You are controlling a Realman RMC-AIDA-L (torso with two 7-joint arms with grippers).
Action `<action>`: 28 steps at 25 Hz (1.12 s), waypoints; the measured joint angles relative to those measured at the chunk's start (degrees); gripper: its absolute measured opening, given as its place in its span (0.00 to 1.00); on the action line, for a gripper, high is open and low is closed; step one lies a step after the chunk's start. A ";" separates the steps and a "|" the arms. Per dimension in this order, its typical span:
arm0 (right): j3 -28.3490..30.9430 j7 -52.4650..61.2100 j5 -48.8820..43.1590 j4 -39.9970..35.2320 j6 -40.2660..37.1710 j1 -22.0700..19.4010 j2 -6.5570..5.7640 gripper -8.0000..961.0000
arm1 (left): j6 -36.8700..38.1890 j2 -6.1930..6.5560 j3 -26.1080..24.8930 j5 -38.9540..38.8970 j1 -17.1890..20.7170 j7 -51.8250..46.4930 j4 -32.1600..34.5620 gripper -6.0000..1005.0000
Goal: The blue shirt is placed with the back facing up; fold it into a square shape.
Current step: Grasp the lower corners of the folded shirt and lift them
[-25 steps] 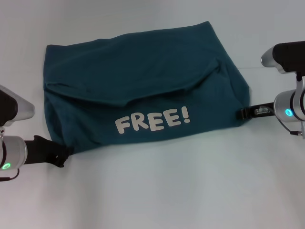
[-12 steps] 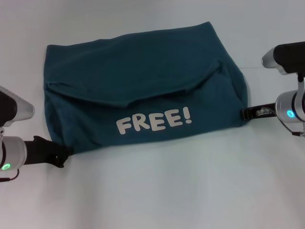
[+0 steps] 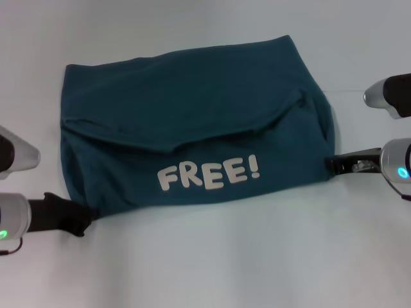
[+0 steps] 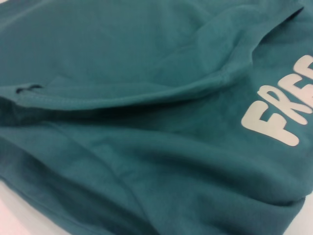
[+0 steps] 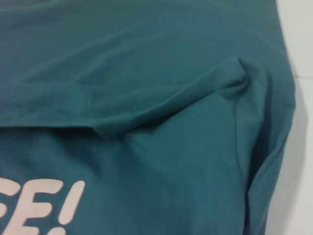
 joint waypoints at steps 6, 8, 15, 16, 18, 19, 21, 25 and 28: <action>-9.61 5.49 -0.27 -11.99 -0.72 -9.20 -0.06 0.06 | 4.68 -0.23 0.38 -2.53 3.47 1.53 3.50 0.06; -11.53 6.36 -0.30 -14.47 -0.77 -11.75 -0.04 0.06 | 5.53 -0.24 0.68 -3.26 4.73 1.85 4.30 0.06; -16.48 7.27 -0.29 -21.05 -0.20 -20.40 0.13 0.06 | 8.86 -0.23 2.98 -7.81 10.63 3.44 8.79 0.06; -16.84 7.17 -0.31 -21.62 -0.05 -21.31 0.16 0.06 | 9.51 -0.22 3.36 -8.07 11.45 3.59 9.36 0.06; -17.54 6.91 -0.37 -22.62 0.36 -22.92 0.25 0.06 | 10.38 -0.21 3.74 -8.23 12.26 3.94 9.88 0.07; -17.78 6.77 -0.41 -23.07 0.51 -23.59 0.29 0.06 | 10.78 -0.21 3.79 -8.34 12.51 4.18 10.00 0.07; -18.39 6.31 -0.44 -24.61 0.74 -25.39 0.38 0.06 | 11.80 -0.21 3.72 -8.71 13.17 4.75 10.51 0.07; -20.66 6.10 -0.45 -29.50 0.76 -29.76 0.10 0.06 | 15.76 -0.20 2.62 -9.87 14.73 6.11 12.71 0.07; -21.22 5.95 -0.44 -33.60 -0.17 -33.26 0.22 0.06 | 19.16 -0.21 1.38 -10.74 15.94 7.25 14.50 0.07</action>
